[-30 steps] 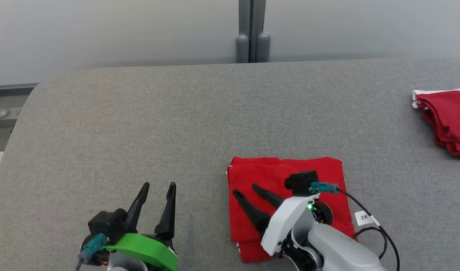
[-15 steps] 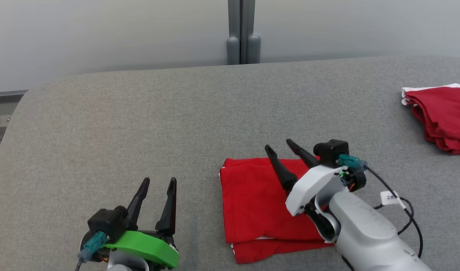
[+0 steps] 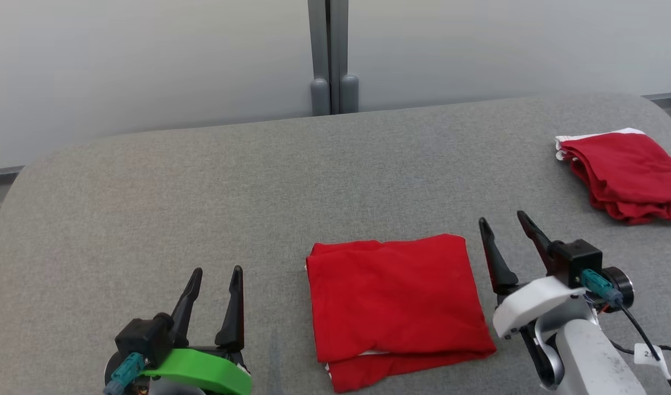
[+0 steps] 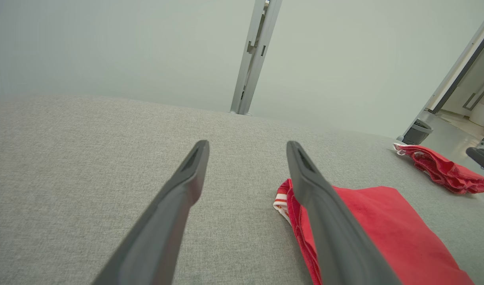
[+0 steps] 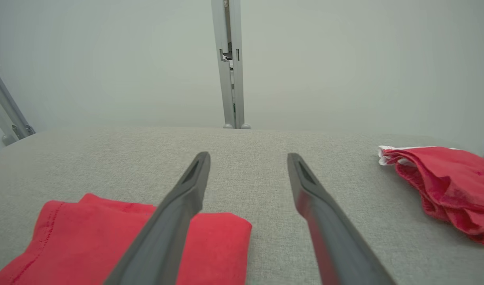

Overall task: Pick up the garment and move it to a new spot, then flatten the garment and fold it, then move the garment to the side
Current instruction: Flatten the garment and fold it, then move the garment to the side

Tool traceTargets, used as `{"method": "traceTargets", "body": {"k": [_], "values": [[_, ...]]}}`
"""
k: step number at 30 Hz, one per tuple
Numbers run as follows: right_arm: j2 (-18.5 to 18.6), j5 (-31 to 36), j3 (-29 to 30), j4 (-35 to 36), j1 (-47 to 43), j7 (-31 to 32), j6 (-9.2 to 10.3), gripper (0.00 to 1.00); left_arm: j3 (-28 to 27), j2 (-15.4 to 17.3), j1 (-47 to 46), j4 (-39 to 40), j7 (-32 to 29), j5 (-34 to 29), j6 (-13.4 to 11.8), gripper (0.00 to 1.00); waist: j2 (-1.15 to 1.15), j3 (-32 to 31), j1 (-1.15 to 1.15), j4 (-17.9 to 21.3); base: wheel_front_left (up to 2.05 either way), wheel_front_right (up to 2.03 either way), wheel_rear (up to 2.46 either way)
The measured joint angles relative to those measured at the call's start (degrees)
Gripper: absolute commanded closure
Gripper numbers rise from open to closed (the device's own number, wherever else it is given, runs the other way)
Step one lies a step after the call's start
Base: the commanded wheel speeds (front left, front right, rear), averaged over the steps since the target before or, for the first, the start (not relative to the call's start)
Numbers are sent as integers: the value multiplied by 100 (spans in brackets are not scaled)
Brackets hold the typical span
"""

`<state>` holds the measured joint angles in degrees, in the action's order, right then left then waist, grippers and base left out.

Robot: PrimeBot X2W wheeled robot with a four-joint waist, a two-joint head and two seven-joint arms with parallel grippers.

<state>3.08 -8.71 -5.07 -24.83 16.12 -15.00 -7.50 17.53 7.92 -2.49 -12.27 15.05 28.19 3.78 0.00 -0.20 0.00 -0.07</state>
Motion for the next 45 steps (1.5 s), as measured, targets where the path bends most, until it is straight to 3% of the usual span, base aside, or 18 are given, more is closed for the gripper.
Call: {"method": "traceTargets", "body": {"k": [4, 14, 45], "values": [[-9, 215, 312, 326, -406, 0, 0, 0, -202, -101, 126, 2, 0, -122, 36, 0, 0, -51, 0, 72, 0, 0, 0], [-24, -34, 477, 688, -1086, 0, 0, 0, -766, -301, 621, 85, 0, -415, 99, 0, 0, -89, 0, 178, 0, 0, 0], [-25, -83, 398, 523, -1079, 0, 0, 0, -1046, -456, 739, -183, -1, -709, 275, 0, 0, -79, 0, 141, 0, 0, 0]]}}
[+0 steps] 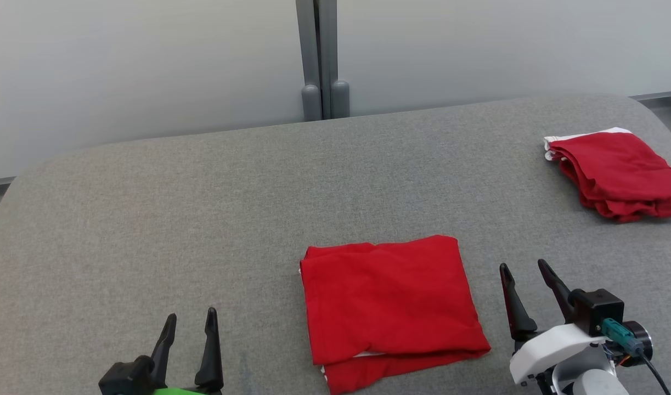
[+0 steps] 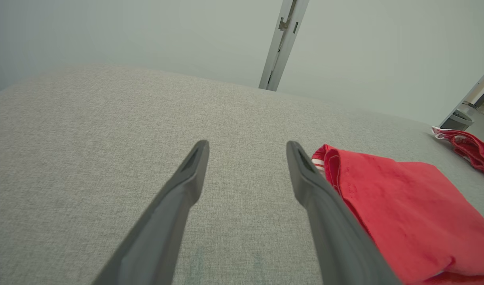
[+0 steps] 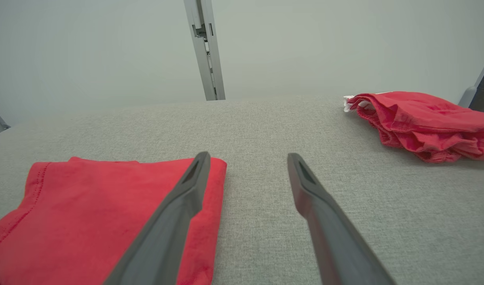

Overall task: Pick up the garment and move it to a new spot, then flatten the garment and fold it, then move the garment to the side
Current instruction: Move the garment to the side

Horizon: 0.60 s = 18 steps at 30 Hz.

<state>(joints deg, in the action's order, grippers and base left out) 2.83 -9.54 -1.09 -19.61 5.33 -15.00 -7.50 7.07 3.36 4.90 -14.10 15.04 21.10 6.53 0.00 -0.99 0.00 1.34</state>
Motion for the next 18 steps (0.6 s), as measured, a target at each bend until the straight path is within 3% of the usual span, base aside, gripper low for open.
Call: {"method": "traceTargets", "body": {"k": [7, 12, 18], "values": [[0, 235, -212, -252, 206, 120, -1, 0, 8, -12, -29, -30, 0, -15, 9, 0, 0, 15, 0, -37, 0, 0, 0], [1, 560, -275, -375, 531, 704, -1, 0, 19, -20, -75, -47, 1, -16, 26, 0, 0, 34, 0, -107, 0, 0, 0], [35, 405, -311, -638, 781, 1571, -1, 0, 21, -31, -107, -54, 0, -7, 35, 0, 0, 71, 0, -261, 0, 0, 0]]}}
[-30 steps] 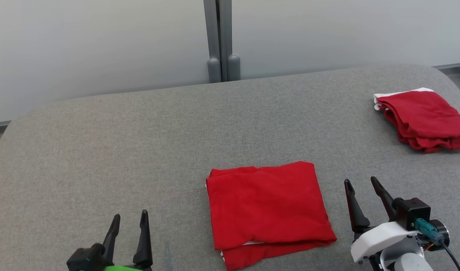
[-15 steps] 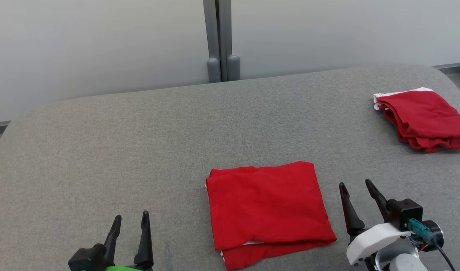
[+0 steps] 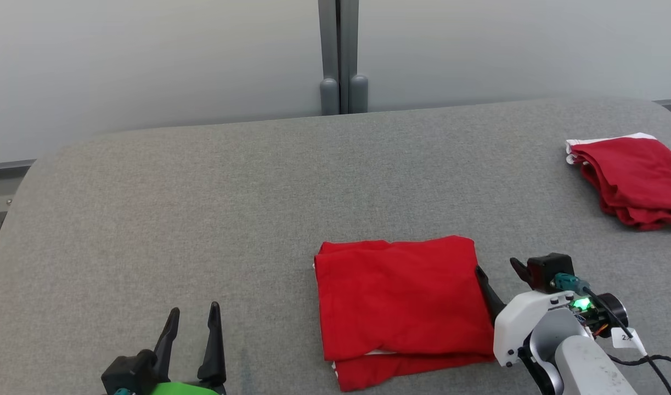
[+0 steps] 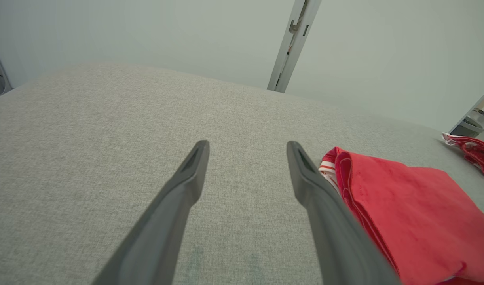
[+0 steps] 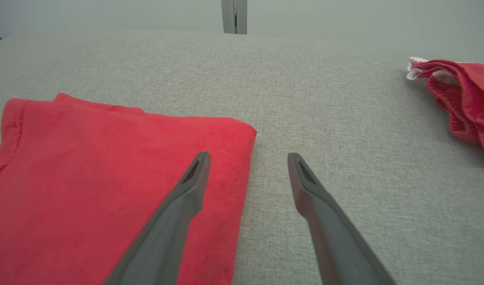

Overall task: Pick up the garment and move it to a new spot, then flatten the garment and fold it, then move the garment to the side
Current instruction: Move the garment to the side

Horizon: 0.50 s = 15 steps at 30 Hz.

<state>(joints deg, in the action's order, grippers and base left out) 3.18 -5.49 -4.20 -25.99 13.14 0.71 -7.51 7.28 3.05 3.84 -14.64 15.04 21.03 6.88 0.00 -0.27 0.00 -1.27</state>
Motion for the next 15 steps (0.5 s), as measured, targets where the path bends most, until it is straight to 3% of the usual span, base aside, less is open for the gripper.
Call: {"method": "traceTargets", "body": {"k": [6, 15], "values": [[172, -441, -193, -449, 169, 515, 0, 0, 8, -7, -25, -42, 0, 0, 11, 0, 0, 95, 0, -149, 0, 0, 0], [535, -1072, -1028, -957, 505, 971, 0, 0, 15, -10, -111, -75, 0, -10, 18, 0, 0, 291, 0, -283, 0, 0, 0]]}}
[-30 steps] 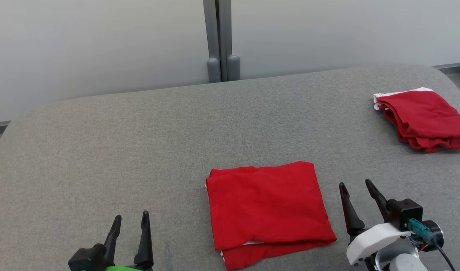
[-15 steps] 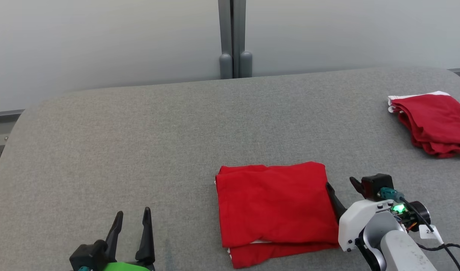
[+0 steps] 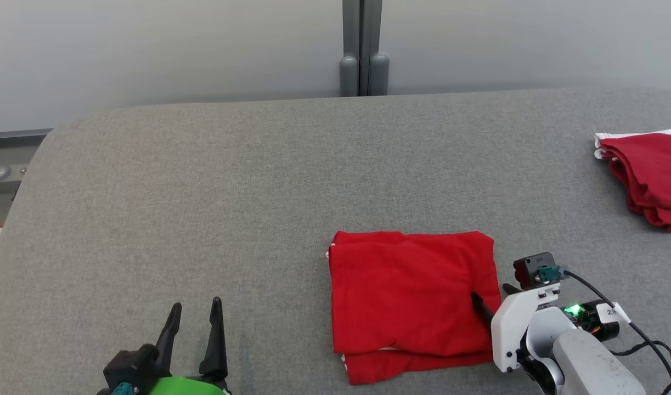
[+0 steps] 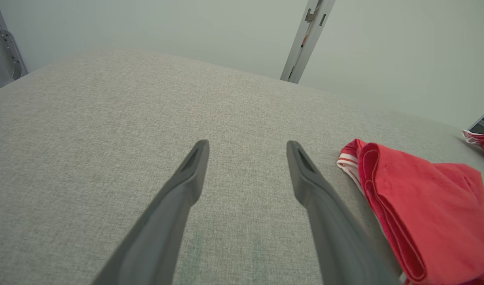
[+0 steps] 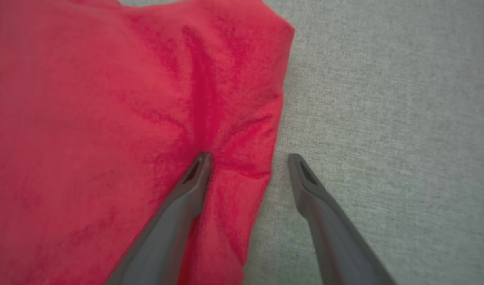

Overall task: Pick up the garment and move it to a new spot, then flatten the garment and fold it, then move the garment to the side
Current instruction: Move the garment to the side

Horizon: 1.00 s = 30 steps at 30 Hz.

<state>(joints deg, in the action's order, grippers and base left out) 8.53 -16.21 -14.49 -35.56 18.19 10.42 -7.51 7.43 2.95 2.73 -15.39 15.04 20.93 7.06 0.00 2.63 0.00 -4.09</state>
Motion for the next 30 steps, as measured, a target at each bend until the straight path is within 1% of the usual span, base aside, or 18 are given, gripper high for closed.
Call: {"method": "traceTargets", "body": {"k": [1, 2, 3, 4, 5, 8, 9, 14, 20, 27, 28, 30], "values": [[23, -64, -105, -22, 45, 35, 2, 0, 1, -1, -6, -3, 1, -2, 0, 0, 0, 12, 0, -1, 0, 0, 0], [35, -134, -176, -40, 75, 77, 3, 11, 0, -1, -12, -8, 1, -8, 1, 0, 0, 18, 0, 1, 0, 0, 0], [57, -212, -259, -63, 113, 97, 3, 36, 3, -1, -17, -11, 1, -19, 4, 0, 0, 23, 0, 7, 0, 0, 0], [78, -263, -322, -81, 147, 111, 3, 55, 5, -1, -25, -11, 1, -22, 4, 0, 0, 28, 0, 13, 0, 0, 0], [94, -305, -385, -108, 182, 112, 3, 66, 15, -2, -38, -12, 1, -32, 5, 0, 0, 35, 0, 20, 0, 0, 0], [131, -380, -520, -201, 313, 71, -1, 96, 41, -2, -64, -12, 0, -43, 7, 0, 0, 60, 0, 50, 0, 0, 0], [142, -394, -536, -229, 355, 34, -3, 100, 46, -3, -68, -11, 1, -44, 7, 0, 0, 69, 0, 63, 0, 0, 0], [198, -457, -559, -313, 631, -205, -3, 100, 54, -4, -90, 51, 0, -116, 8, 0, 0, 143, 0, 206, 0, 0, 0], [505, -487, -482, -310, 955, -322, -3, 100, 64, -5, -207, 167, 0, -151, 20, 0, 0, 251, 0, 537, 0, 0, 0], [899, -474, -275, -196, 1241, -339, -2, 100, 86, -8, -432, 237, 1, -276, 24, 0, 0, 430, 0, 1101, 0, 0, 0], [973, -476, -202, -158, 1311, -341, -2, 100, 108, -5, -517, 270, 2, -322, 24, 0, 0, 503, 0, 1295, 0, 0, 0], [1010, -489, -109, -107, 1365, -369, -3, 100, 135, 9, -604, 291, 9, -358, 24, 0, 0, 579, 0, 1473, 0, 0, 0]]}}
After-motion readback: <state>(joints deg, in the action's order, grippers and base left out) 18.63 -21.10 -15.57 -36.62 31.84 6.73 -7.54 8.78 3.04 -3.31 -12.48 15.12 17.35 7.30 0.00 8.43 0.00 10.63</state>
